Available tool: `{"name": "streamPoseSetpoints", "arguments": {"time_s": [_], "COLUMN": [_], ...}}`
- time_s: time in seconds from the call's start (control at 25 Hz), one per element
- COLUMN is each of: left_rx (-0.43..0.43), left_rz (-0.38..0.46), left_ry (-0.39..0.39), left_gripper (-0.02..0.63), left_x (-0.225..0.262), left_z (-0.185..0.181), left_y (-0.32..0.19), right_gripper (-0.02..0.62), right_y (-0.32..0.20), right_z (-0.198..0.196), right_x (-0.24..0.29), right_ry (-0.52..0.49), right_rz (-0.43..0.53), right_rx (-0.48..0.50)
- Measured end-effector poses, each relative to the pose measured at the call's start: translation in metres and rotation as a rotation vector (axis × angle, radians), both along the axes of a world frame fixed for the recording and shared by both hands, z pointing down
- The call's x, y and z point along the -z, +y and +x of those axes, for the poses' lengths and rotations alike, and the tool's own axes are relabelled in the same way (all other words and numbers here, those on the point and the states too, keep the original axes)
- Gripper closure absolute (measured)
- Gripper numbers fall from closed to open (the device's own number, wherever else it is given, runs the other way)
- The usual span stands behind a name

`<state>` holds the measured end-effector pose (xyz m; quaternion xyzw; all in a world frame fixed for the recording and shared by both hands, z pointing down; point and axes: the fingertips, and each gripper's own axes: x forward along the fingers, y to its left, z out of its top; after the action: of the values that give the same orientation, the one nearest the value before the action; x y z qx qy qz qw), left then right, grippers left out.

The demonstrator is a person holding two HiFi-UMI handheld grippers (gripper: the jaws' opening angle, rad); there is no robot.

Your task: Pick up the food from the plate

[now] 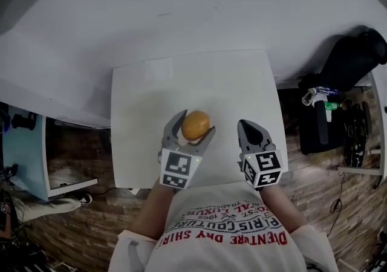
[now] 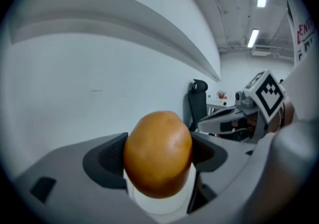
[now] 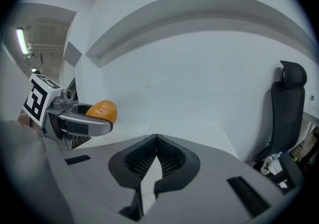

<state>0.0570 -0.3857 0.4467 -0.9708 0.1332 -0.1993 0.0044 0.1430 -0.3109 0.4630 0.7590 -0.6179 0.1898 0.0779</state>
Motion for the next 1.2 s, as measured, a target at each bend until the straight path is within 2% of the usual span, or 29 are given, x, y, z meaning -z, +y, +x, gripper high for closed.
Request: {"name": "streamPoseSetpoints", "arguments": {"time_s": [0.32, 0.4, 0.76, 1.2], "left_rx": [0.170, 0.203, 0.238, 0.259], "left_rz": [-0.002, 0.007, 0.014, 0.005], "left_ry": [0.200, 0.230, 0.248, 0.236], "left_gripper": [0.235, 0.235, 0.235, 0.235], "left_x": [0.044, 0.052, 0.063, 0.057], "left_z": [-0.046, -0.054, -0.067, -0.065], "left_y": [-0.003, -0.006, -0.008, -0.004], "right_gripper": [0.586, 0.586, 0.586, 0.586], "right_y": [-0.007, -0.009, -0.009, -0.005], "right_z": [-0.030, -0.037, -0.053, -0.048], "right_x": [0.035, 0.043, 0.059, 0.049], "right_ry": [0.057, 0.066, 0.097, 0.102], "right_rz": [0.094, 0.122, 0.178, 0.136], "right_rx": [0.063, 0.085, 0.147, 0.136]}}
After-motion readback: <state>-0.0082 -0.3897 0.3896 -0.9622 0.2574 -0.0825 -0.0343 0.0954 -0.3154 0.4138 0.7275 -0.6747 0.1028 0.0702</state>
